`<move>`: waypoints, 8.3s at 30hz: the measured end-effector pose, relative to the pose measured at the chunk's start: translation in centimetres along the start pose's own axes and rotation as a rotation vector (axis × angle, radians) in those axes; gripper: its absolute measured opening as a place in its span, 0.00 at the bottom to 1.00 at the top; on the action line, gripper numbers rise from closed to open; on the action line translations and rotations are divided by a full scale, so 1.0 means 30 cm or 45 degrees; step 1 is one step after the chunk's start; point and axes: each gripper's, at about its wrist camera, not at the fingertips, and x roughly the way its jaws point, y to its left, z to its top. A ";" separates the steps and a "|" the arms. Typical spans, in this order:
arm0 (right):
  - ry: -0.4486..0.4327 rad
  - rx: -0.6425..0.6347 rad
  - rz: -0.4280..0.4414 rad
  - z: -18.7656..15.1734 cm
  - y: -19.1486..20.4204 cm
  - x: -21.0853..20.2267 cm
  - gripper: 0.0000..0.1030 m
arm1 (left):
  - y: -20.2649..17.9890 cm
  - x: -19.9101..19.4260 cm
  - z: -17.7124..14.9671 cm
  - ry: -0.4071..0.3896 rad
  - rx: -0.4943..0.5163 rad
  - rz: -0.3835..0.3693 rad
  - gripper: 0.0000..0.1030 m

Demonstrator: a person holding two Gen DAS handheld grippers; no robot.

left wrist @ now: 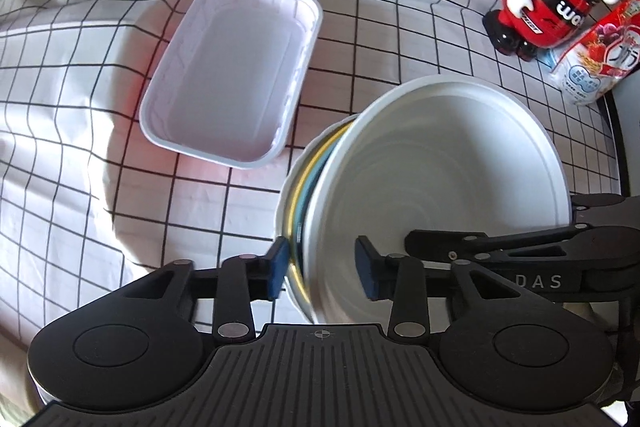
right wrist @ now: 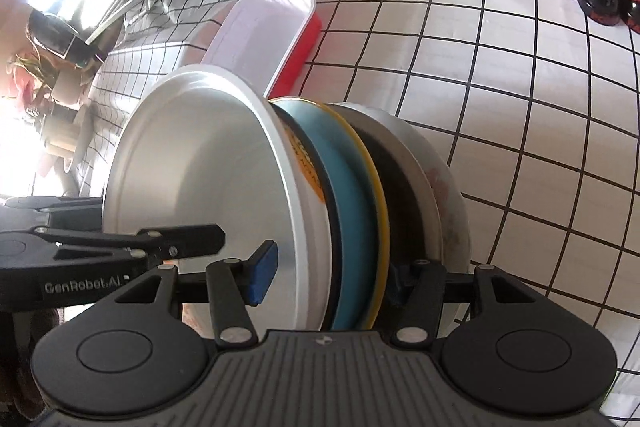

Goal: Organize plates and bowls
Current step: 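Carry the bowl stack with both grippers and lower it into the steel bowl, then release the bowls and grasp the white-and-red tray rim with both grippers, then lift the tray with both grippers and lower it into the white bowl, then open both grippers and pull them back from the stack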

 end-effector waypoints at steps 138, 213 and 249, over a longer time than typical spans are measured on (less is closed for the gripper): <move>-0.360 0.150 -0.024 -0.042 0.077 -0.347 0.39 | -0.023 -0.209 0.135 -0.285 0.422 -0.251 0.18; -0.476 0.379 -0.207 -0.220 0.034 -0.223 0.50 | 0.089 -0.161 0.069 -0.247 0.410 -0.253 0.30; -0.910 -0.009 -0.281 -0.779 0.268 -0.289 0.64 | 0.151 -0.252 -0.538 -0.605 -0.037 -0.301 0.17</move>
